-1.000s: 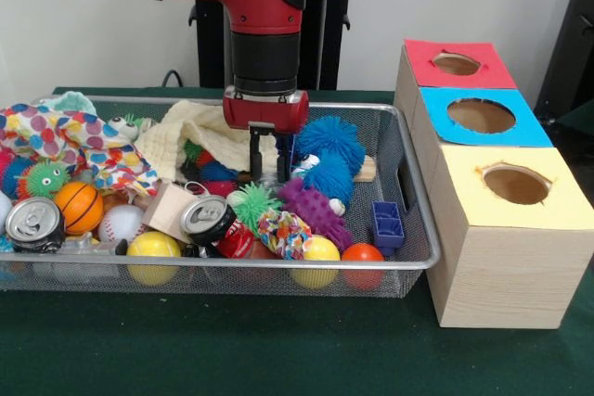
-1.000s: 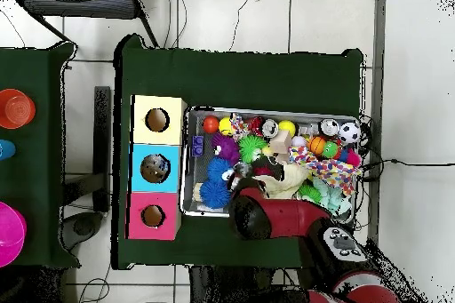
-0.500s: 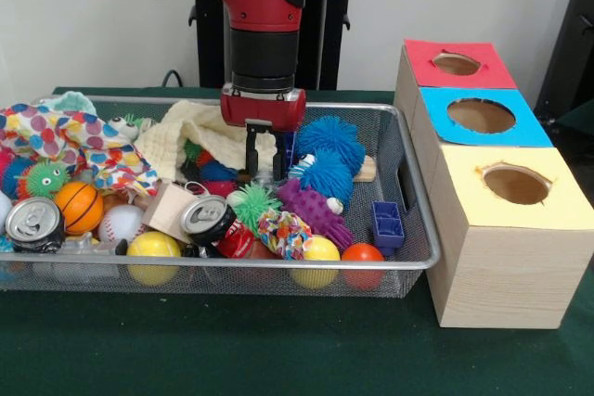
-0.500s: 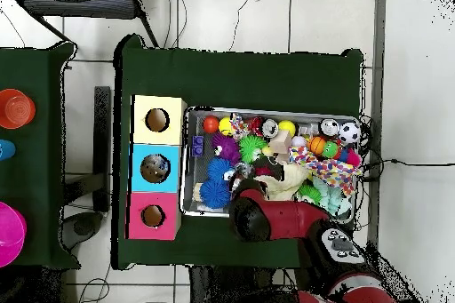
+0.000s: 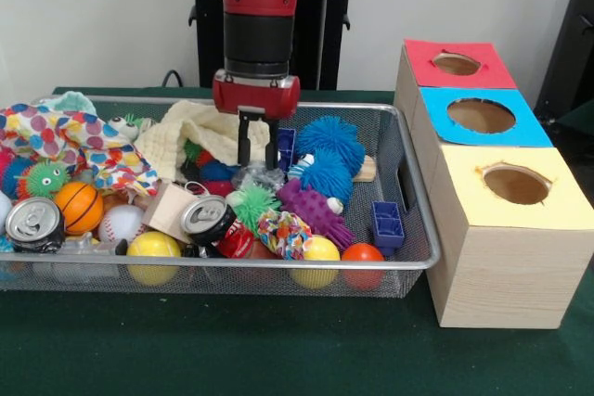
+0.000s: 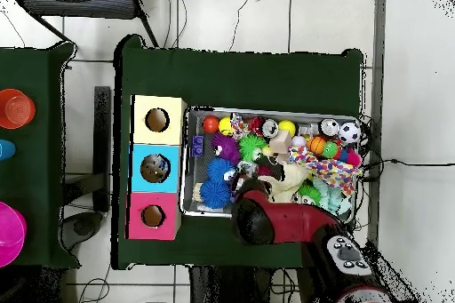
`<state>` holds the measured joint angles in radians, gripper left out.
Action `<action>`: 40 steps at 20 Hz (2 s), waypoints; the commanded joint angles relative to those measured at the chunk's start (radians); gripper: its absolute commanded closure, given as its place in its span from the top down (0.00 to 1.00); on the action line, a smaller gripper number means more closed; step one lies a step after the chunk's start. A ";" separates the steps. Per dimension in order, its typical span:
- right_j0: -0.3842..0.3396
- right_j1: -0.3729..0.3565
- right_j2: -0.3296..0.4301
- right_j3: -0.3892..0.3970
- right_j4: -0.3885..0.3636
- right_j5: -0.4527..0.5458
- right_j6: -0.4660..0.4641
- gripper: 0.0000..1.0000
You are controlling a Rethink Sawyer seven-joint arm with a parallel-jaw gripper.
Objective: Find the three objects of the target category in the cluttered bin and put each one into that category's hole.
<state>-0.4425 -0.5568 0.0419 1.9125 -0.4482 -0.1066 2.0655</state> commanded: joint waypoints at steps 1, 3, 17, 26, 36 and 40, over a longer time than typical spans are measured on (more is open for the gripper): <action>-0.036 -0.112 0.038 0.053 -0.007 0.091 0.070 0.00; -0.043 -0.128 0.047 0.063 -0.002 0.111 0.065 0.00; -0.091 -0.263 0.136 0.174 0.052 0.200 0.083 0.00; -0.079 -0.357 0.154 0.231 0.104 0.247 0.097 0.00; -0.006 -0.456 0.127 0.304 0.187 0.255 0.146 0.00; 0.040 -0.499 0.100 0.322 0.229 0.280 0.155 0.00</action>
<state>-0.4477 -0.9867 0.0976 2.1627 -0.3031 0.0475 2.0655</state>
